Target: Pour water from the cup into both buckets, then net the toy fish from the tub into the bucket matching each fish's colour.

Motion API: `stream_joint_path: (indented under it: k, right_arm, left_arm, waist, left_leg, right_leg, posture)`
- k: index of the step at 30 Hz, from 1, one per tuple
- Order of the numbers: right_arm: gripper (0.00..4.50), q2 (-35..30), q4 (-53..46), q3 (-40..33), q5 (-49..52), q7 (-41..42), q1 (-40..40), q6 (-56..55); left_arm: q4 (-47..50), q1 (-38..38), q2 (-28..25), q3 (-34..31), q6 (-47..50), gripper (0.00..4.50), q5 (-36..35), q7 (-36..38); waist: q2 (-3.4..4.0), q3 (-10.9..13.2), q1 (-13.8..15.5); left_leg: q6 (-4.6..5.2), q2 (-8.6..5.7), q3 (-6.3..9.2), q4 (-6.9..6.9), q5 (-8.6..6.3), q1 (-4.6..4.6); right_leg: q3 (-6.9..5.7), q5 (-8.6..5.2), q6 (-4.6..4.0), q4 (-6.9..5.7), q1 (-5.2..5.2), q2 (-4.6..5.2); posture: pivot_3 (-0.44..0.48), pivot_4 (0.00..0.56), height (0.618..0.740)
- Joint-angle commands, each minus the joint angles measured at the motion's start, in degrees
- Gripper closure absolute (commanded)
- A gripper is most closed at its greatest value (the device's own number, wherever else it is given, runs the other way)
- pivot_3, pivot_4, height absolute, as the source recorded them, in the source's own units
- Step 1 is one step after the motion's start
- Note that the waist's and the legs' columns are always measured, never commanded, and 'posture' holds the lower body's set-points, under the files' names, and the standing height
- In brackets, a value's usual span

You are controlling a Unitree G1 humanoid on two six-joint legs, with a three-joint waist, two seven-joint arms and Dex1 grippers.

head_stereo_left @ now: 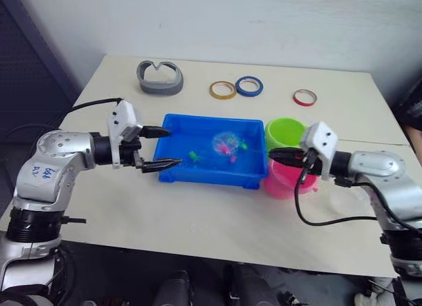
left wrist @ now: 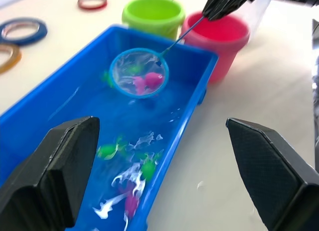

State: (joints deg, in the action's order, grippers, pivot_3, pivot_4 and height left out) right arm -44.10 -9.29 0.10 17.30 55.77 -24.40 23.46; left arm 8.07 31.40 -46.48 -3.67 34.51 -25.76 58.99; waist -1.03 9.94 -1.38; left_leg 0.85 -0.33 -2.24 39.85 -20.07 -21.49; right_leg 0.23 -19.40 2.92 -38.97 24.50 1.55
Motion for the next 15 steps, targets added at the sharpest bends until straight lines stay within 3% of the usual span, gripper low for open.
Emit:
stream_joint_path:
  k: [1,10,13,15]
  right_arm:
    - [4.5,-4.53,-13.34,-18.91,8.21,-3.79,8.01,11.98]
    - [4.5,-3.44,-31.0,-47.01,9.24,-5.4,30.51,21.77]
    - [4.5,-2.13,-34.39,-51.16,3.88,-4.05,39.07,15.03]
    - [4.5,-1.56,-35.14,-50.9,-3.69,-2.98,45.44,2.9]
  left_arm:
    - [-2.4,7.29,6.21,3.66,-1.64,0.06,-2.97,3.22]
    - [-14.19,17.18,15.15,9.08,-7.91,0.06,-1.13,9.39]
    - [-19.0,19.83,18.02,10.65,-11.2,0.06,0.31,11.34]
    - [-22.55,21.64,19.85,11.22,-13.65,0.06,1.37,12.26]
  waist:
    - [0.0,0.0,0.22]
    - [0.01,-0.02,1.71]
    - [0.05,-0.04,1.42]
    - [0.04,-0.03,1.24]
  left_leg:
    - [0.0,0.0,0.0,-0.02,0.0,0.0]
    - [0.0,0.0,0.03,-0.04,-0.01,-0.05]
    - [-0.02,0.0,-0.03,-0.03,0.0,0.01]
    - [-0.04,-0.01,-0.03,-0.03,0.01,0.05]
  right_leg:
    - [0.0,0.0,0.0,0.0,0.0,0.0]
    - [-0.02,0.01,0.01,0.04,-0.03,-0.04]
    - [0.07,0.01,0.02,0.0,-0.05,-0.08]
    - [0.07,0.01,0.02,0.03,-0.05,-0.1]
  posture:
    - [0.0,0.15,0.74]
    - [0.0,0.15,0.74]
    - [0.0,0.15,0.74]
    - [0.0,0.15,0.74]
